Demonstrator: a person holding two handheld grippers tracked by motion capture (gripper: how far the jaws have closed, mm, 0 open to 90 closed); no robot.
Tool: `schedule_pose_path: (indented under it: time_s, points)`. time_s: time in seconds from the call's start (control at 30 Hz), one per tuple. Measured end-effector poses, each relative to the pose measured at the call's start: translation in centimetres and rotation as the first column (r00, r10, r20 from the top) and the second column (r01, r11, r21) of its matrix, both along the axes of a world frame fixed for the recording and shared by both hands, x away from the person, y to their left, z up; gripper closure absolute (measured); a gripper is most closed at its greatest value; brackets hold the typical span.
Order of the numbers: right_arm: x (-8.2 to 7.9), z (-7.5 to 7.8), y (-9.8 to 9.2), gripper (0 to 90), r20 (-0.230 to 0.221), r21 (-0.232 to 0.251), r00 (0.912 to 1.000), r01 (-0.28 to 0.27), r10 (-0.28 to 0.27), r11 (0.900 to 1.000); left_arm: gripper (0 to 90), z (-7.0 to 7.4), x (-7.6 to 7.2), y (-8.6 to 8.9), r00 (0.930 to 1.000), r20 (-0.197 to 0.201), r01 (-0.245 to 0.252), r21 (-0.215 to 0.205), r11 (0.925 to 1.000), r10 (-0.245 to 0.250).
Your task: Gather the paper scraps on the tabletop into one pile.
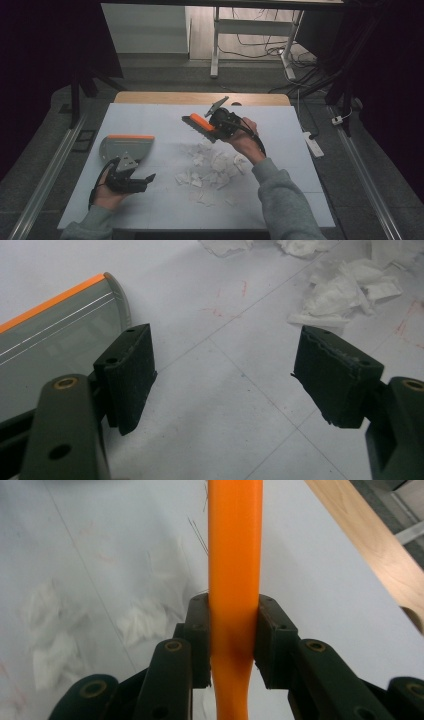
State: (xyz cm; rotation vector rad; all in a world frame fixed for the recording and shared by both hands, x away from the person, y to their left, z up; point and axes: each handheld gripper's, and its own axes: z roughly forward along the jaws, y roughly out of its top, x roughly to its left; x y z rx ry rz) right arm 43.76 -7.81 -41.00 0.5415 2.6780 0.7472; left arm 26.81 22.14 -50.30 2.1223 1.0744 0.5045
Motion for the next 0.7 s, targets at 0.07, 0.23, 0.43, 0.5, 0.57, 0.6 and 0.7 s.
schedule_pose_path:
  time_s: [0.07,0.23,0.43,0.5,0.57,0.6,0.7]
  points:
    - [0.4,-0.4,0.8,70.6,-0.024,0.046,0.9997,0.006,-0.005,0.999,25.6,0.0,0.0,0.1,1.0,-0.001,-0.002,-0.008,1.0,0.002]
    - [0.6,-1.2,3.5,70.5,-0.083,0.124,0.9964,0.026,-0.016,0.992,25.6,0.0,0.1,0.1,1.0,-0.004,0.003,-0.005,1.0,-0.003]
    - [1.4,-2.9,6.3,70.5,-0.168,0.212,0.9853,0.067,-0.031,0.975,25.7,-0.1,0.0,0.0,1.0,-0.002,0.001,-0.003,1.0,-0.001]
    - [1.8,-3.8,6.9,70.6,-0.217,0.253,0.9754,0.096,-0.04,0.963,25.7,-0.1,0.0,0.0,1.0,-0.002,0.005,0.002,1.0,-0.005]
    - [2.2,-4.7,7.3,70.5,-0.256,0.273,0.9651,0.127,-0.055,0.954,25.6,-0.2,0.0,0.0,1.0,-0.003,0.005,0.004,1.0,-0.005]
    - [2.4,-5.1,7.3,70.6,-0.261,0.261,0.963,0.137,-0.067,0.956,25.7,-0.2,0.0,0.0,1.0,-0.004,0.005,0.004,1.0,-0.005]
    - [2.8,-5.9,6.5,70.6,-0.277,0.209,0.9525,0.189,-0.127,0.959,25.7,-0.2,0.0,0.0,1.0,-0.003,0.002,0.002,1.0,-0.002]
